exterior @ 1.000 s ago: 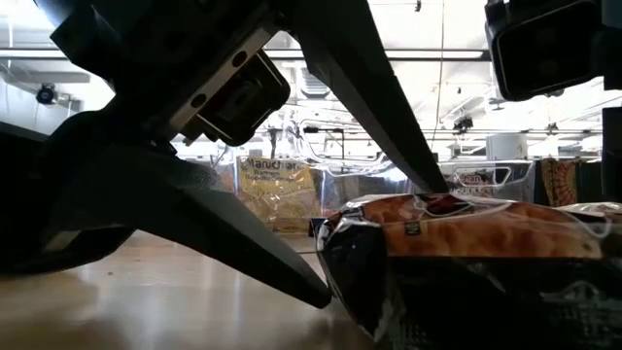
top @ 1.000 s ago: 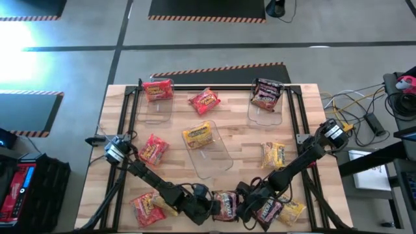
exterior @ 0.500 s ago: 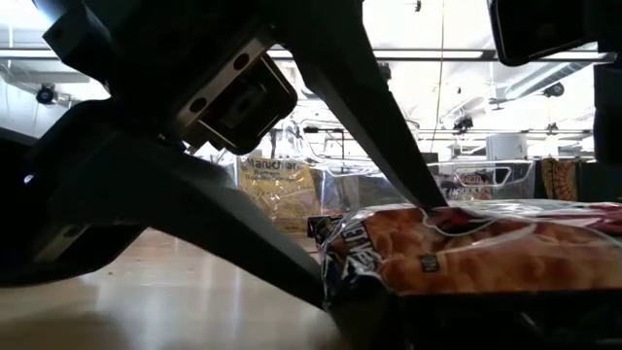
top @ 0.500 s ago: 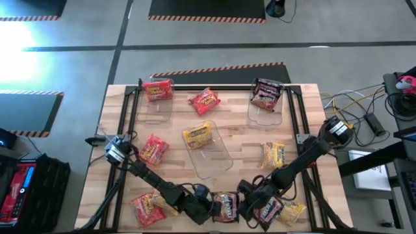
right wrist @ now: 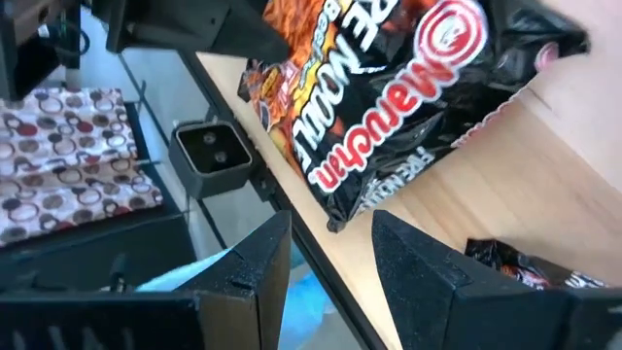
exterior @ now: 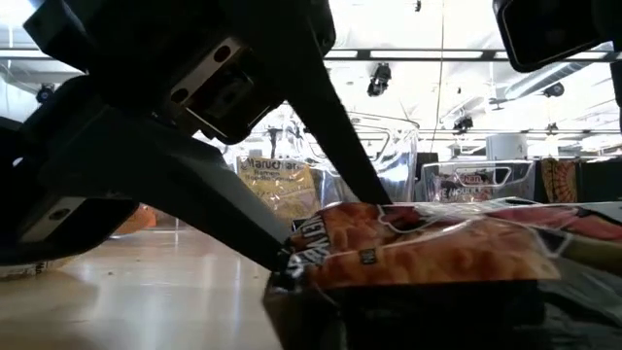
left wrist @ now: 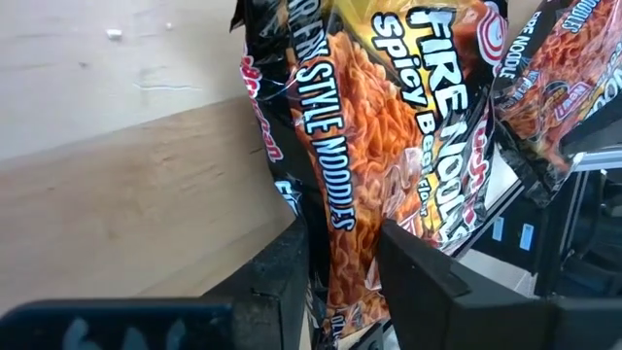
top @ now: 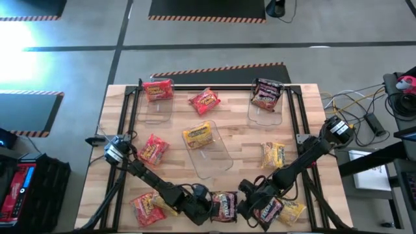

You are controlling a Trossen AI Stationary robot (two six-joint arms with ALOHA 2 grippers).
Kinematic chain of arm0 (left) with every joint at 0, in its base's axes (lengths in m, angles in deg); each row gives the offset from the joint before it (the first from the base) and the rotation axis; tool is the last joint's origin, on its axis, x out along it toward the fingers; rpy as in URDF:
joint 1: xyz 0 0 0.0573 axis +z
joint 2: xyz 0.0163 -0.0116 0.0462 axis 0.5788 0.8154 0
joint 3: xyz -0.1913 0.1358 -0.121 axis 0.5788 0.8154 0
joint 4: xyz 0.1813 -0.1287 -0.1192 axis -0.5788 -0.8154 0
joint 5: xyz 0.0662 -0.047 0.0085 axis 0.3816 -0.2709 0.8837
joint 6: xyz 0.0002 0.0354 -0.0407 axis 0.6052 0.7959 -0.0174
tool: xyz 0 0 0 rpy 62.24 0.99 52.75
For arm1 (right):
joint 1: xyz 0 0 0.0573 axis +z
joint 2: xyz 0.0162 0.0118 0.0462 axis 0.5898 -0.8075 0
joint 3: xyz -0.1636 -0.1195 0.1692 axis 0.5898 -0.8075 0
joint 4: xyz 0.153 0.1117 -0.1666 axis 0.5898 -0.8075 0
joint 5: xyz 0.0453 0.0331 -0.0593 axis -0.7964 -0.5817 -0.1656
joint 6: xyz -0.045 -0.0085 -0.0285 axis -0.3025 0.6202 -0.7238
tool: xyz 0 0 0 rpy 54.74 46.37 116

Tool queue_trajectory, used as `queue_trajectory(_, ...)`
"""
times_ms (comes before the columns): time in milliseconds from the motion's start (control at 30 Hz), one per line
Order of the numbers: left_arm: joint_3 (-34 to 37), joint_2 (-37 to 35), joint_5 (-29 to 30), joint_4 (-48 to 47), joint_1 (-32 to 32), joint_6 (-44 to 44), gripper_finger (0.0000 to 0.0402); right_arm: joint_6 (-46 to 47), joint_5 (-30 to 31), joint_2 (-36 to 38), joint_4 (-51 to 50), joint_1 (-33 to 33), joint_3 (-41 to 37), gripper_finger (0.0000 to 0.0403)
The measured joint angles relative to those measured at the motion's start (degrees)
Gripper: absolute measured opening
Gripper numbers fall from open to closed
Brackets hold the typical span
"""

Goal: Sort Maruchan noodles
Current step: Put the left black noodle pack into the top right transparent bin

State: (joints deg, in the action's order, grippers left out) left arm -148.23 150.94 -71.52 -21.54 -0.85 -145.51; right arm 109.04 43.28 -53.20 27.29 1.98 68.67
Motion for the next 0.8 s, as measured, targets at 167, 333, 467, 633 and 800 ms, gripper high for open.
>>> queue_trajectory(167, 0.02, 0.01, -0.49, -1.3, -0.22, 0.74, 0.0097, 3.55, 2.55, -0.05, 0.01, 0.0, 0.0, 0.0134)
queue_trajectory(333, 0.07, -0.01, -0.77, -2.64, -0.49, 1.69, 0.0096, 5.92, 2.4, -0.08, -0.08, 0.0, -0.07, 0.0134)
queue_trajectory(467, 0.17, -0.31, -0.31, -2.65, -0.49, 3.31, 0.0096, 6.26, 2.11, -0.1, -0.03, 0.0, -0.07, 0.0134)
queue_trajectory(633, 0.24, -1.74, 1.31, -3.53, -0.53, 6.8, 0.0096, 6.46, 2.09, -0.1, 0.01, 0.0, -0.09, 0.0134)
queue_trajectory(800, 0.37, -2.72, 4.59, -4.94, -0.62, 8.69, 0.0095, 6.43, 2.07, -0.1, 0.05, 0.14, -0.09, 0.0134)
